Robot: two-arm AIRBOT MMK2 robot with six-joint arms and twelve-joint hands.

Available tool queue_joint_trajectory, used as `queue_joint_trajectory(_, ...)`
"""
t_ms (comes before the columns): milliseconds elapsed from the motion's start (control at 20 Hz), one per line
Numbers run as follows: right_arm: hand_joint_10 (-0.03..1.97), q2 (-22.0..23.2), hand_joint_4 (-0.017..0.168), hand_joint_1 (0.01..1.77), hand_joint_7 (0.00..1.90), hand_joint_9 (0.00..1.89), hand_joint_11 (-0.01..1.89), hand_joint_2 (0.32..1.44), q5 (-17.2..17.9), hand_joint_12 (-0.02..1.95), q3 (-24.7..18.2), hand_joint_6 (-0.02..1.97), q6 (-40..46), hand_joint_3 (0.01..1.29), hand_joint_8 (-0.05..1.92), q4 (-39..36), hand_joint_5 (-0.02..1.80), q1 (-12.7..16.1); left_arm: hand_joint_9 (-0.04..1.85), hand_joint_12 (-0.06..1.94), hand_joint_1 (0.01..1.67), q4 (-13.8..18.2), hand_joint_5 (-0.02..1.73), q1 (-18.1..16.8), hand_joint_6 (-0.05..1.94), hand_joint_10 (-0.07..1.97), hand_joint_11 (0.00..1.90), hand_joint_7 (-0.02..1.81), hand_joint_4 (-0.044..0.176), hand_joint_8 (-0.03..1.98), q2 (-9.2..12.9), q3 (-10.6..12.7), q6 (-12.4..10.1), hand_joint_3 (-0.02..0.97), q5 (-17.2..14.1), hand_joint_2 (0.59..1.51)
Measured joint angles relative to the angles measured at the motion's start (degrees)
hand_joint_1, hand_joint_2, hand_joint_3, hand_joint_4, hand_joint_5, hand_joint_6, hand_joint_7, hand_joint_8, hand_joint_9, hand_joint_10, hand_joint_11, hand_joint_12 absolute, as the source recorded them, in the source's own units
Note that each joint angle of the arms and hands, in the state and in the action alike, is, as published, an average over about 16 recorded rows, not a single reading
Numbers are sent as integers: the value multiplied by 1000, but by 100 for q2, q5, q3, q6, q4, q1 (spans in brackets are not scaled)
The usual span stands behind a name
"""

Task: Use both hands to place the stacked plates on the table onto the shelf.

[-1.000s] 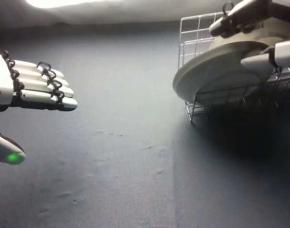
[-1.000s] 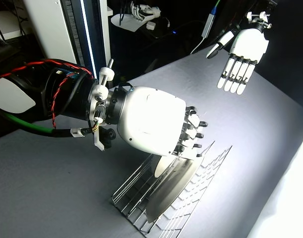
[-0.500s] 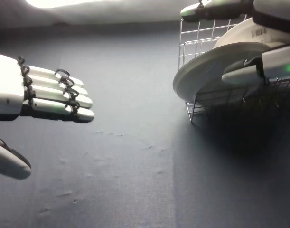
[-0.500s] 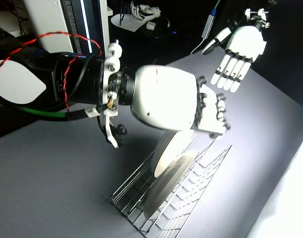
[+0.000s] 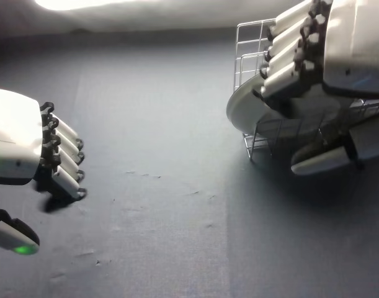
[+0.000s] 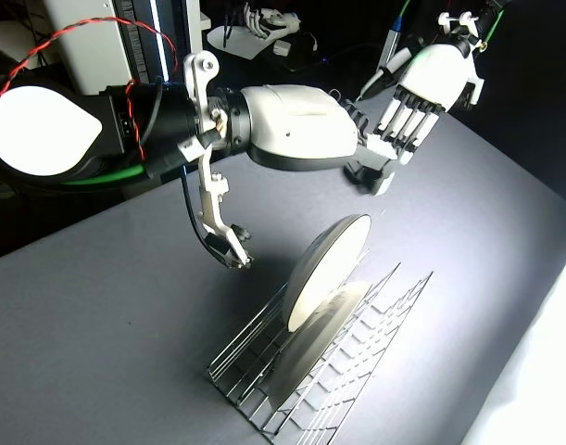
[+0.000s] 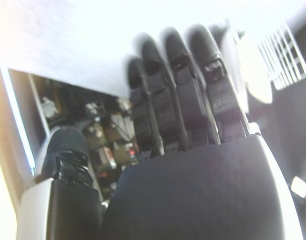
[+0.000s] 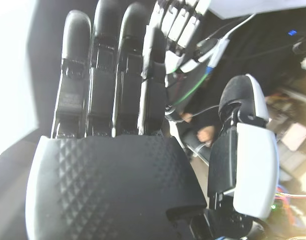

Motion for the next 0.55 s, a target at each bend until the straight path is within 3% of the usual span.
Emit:
queue_joint_trajectory(300,1661,58,3,327,1181,1150,1118,1081,611,1843,1,1559,-180,15,1577,-551,1119,19,1212,1847,442,34,1119,47,1472,1774,1150,1236,95,1675,9,-62,16,11,3,1200)
queue_joint_trajectory(450,1903,76,3,323,1246,1231,1267,1091,794,1914,1,1854,-226,15,1856,-684,1192,25,1365,1921,522,24,1226,57,1696,1920,1310,1360,119,1870,11,-75,6,9,5,1192)
queue_joint_trajectory(550,1918,94,3,312,1300,1297,1362,1105,909,1913,0,1904,-245,15,1897,-729,1249,32,1462,1934,594,25,1273,58,1690,1928,1400,1432,144,1866,14,-84,-4,8,7,1184)
